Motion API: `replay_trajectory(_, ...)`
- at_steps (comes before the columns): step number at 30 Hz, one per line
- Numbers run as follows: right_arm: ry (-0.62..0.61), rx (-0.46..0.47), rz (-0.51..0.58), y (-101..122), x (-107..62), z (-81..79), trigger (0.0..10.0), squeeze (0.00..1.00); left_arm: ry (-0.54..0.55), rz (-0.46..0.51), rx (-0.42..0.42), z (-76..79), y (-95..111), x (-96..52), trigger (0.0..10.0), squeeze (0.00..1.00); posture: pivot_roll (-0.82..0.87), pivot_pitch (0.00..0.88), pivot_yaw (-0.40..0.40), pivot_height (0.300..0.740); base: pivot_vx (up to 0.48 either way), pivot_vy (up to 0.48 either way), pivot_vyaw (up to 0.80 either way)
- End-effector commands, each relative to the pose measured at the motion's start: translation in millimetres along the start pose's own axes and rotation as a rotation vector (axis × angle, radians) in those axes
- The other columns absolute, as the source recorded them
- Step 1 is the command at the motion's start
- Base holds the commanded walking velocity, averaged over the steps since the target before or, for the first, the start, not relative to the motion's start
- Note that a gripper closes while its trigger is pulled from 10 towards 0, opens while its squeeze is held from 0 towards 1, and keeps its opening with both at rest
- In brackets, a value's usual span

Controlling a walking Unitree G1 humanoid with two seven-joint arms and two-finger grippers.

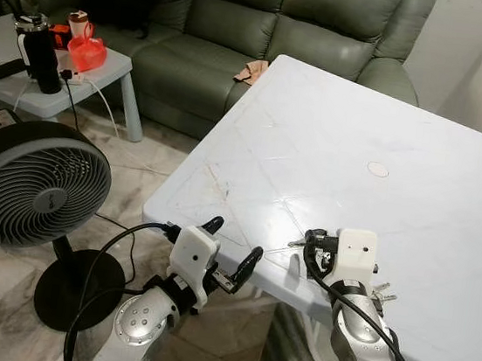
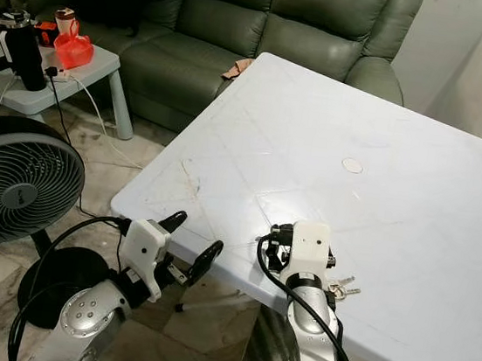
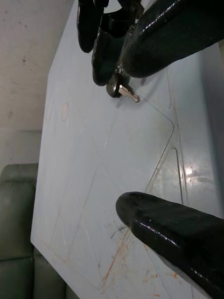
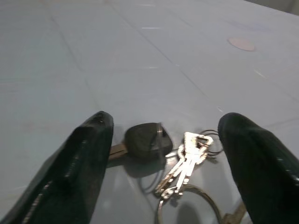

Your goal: Hang keys on a hook

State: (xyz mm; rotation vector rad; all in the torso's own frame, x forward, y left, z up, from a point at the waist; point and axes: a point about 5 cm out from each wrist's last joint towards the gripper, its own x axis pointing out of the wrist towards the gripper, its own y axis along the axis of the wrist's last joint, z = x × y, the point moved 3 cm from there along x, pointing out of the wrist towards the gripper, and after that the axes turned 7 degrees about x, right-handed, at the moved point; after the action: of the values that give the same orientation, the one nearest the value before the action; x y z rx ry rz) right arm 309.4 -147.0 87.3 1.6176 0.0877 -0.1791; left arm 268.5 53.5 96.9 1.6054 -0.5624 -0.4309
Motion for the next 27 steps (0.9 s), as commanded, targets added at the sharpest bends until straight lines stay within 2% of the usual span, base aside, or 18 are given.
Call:
replay_trajectory(1, -0.033, 0.011, -0.022, -4.8, 1.2, 4.9, 2.2, 0.00, -0.013, 0.014, 0.018, 2.4, 6.0, 2.6, 10.0, 0.00, 0.04, 0.080, -0.094, 0.740, 0.000, 0.000, 0.00)
replay_trajectory(3, -0.044, 0.027, -0.025, -5.7, 1.7, 4.4, 2.5, 0.00, -0.014, 0.014, 0.018, 2.7, 6.1, 2.7, 10.0, 0.00, 0.04, 0.080, -0.094, 0.740, 0.000, 0.000, 0.00)
replay_trajectory(4, -0.047, 0.045, -0.031, -6.3, 2.2, 3.7, 3.5, 0.00, -0.014, 0.014, 0.018, 3.0, 6.4, 2.8, 10.0, 0.00, 0.04, 0.078, -0.093, 0.740, 0.000, 0.000, 0.00)
replay_trajectory(5, -0.046, 0.049, -0.032, -6.1, 2.5, 3.1, 3.4, 0.00, -0.014, 0.014, 0.018, 3.2, 6.6, 2.9, 10.0, 0.00, 0.04, 0.078, -0.093, 0.740, 0.000, 0.000, 0.00)
replay_trajectory(6, -0.044, 0.048, -0.033, -6.0, 2.6, 2.0, 4.1, 0.00, -0.014, 0.015, 0.020, 3.3, 6.7, 2.8, 10.0, 0.00, 0.05, 0.078, -0.093, 0.740, 0.000, 0.000, 0.00)
replay_trajectory(7, -0.043, 0.048, -0.036, -6.4, 3.0, 0.7, 6.2, 0.00, -0.013, 0.015, 0.020, 3.3, 6.8, 2.7, 10.0, 0.00, 0.05, 0.078, -0.093, 0.740, 0.000, 0.000, 0.00)
replay_trajectory(8, -0.042, 0.047, -0.037, -6.6, 3.3, -0.2, 6.2, 0.00, -0.013, 0.015, 0.019, 3.3, 6.8, 2.6, 10.0, 0.00, 0.05, 0.078, -0.093, 0.740, 0.000, 0.000, 0.00)
replay_trajectory(9, -0.036, 0.058, -0.030, -5.8, 3.7, -2.6, 5.9, 0.00, -0.013, 0.015, 0.023, 3.4, 6.7, 2.7, 10.0, 0.00, 0.05, 0.077, -0.094, 0.740, 0.000, 0.000, 0.00)
replay_trajectory(10, -0.034, 0.059, -0.030, -5.8, 4.2, -3.6, 4.7, 0.00, -0.011, 0.016, 0.025, 3.1, 7.0, 2.9, 10.0, 0.00, 0.05, 0.077, -0.094, 0.740, 0.000, 0.000, 0.00)
replay_trajectory(12, -0.034, 0.058, -0.032, -5.9, 4.3, -3.7, 4.4, 0.00, -0.010, 0.016, 0.024, 3.0, 7.2, 3.0, 10.0, 0.00, 0.05, 0.077, -0.094, 0.740, 0.000, 0.000, 0.00)
replay_trajectory(13, -0.034, 0.051, -0.025, -5.7, 4.9, -4.5, 1.3, 0.00, -0.008, 0.017, 0.023, 2.6, 7.6, 3.2, 10.0, 0.00, 0.06, 0.076, -0.095, 0.740, 0.000, 0.000, 0.00)
replay_trajectory(15, -0.028, 0.046, -0.024, -5.9, 5.2, -6.0, 1.0, 0.00, -0.007, 0.018, 0.024, 2.3, 7.9, 3.3, 10.0, 0.00, 0.06, 0.076, -0.095, 0.740, 0.000, 0.000, 0.00)
replay_trajectory(16, -0.026, 0.043, -0.025, -6.4, 5.3, -7.3, 1.9, 0.00, -0.006, 0.017, 0.025, 2.3, 7.7, 3.0, 10.0, 0.00, 0.07, 0.074, -0.097, 0.740, 0.000, 0.000, 0.00)
replay_trajectory(17, -0.023, 0.044, -0.025, -6.7, 5.4, -8.3, 0.8, 0.00, -0.005, 0.017, 0.026, 2.4, 7.6, 2.9, 10.0, 0.00, 0.07, 0.073, -0.100, 0.740, 0.000, 0.000, 0.00)
replay_trajectory(21, -0.018, 0.045, -0.028, -7.5, 5.4, -10.2, 1.3, 0.00, -0.002, 0.017, 0.028, 2.3, 7.7, 2.5, 10.0, 0.00, 0.07, 0.072, -0.101, 0.740, 0.000, 0.000, 0.00)
replay_trajectory(25, -0.015, 0.042, -0.026, -7.9, 5.9, -11.5, 1.3, 0.00, 0.001, 0.016, 0.027, 2.2, 7.7, 2.4, 10.0, 0.00, 0.08, 0.071, -0.102, 0.740, 0.000, 0.000, 0.00)
replay_trajectory(26, -0.016, 0.039, -0.027, -8.4, 6.0, -11.9, 0.0, 0.00, 0.002, 0.017, 0.028, 2.1, 7.9, 2.2, 10.0, 0.00, 0.08, 0.071, -0.102, 0.740, 0.000, 0.000, 0.00)
replay_trajectory(27, -0.012, 0.034, -0.026, -8.8, 6.1, -12.8, 0.0, 0.00, 0.002, 0.017, 0.028, 2.2, 7.9, 1.8, 10.0, 0.00, 0.09, 0.074, -0.105, 0.740, 0.000, 0.000, 0.00)
